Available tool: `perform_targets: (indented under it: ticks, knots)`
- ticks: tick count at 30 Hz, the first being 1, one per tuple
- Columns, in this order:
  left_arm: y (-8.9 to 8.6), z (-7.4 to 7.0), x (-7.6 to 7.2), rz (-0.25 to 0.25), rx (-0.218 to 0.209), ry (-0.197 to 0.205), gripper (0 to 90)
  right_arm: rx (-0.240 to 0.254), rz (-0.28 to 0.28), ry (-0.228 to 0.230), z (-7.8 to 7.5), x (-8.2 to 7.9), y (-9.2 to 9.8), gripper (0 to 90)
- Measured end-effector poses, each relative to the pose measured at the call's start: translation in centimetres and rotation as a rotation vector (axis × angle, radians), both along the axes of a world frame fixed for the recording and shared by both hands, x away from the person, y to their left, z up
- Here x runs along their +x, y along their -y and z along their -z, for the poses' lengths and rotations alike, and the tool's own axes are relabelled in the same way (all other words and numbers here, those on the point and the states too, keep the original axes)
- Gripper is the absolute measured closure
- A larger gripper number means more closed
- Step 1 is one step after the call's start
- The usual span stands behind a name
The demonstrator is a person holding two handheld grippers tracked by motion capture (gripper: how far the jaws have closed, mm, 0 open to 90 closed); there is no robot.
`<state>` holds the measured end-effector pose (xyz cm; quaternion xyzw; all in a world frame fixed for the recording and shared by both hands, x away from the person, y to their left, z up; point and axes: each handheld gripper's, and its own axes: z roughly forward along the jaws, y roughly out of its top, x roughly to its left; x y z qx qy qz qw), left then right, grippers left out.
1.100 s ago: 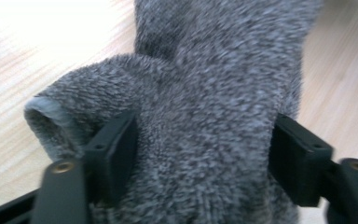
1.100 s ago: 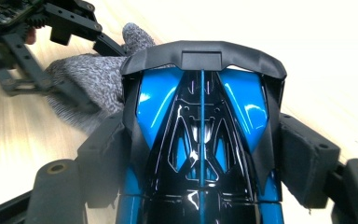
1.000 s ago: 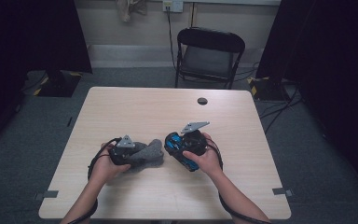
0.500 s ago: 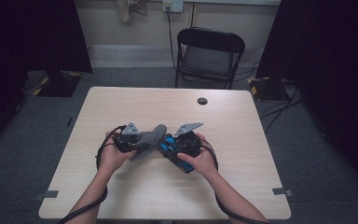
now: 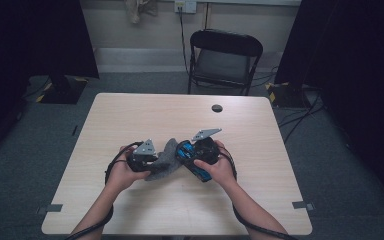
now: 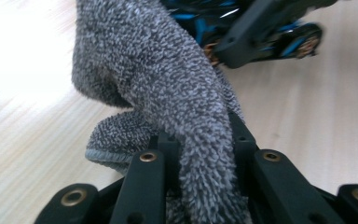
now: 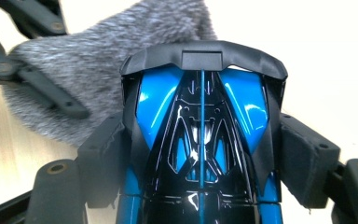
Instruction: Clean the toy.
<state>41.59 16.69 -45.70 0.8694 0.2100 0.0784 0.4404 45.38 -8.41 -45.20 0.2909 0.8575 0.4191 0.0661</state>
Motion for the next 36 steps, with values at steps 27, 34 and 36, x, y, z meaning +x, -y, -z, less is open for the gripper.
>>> perform_targets:
  ticks: [27,34,36]
  knots:
    - [0.2,-0.7,3.2,-0.191,-0.158,-0.138,73.3,0.005,-0.027,0.017,-0.2,-0.7,-0.8,25.8]
    - [-0.4,-0.8,2.7,-0.174,-0.152,-0.145,73.3,-0.004,-0.019,0.022,-0.1,-0.5,-0.7,25.8]
    - [-0.6,-0.8,2.3,-0.155,-0.155,-0.144,73.3,-0.006,-0.009,0.019,-0.1,-0.3,-0.6,25.8]
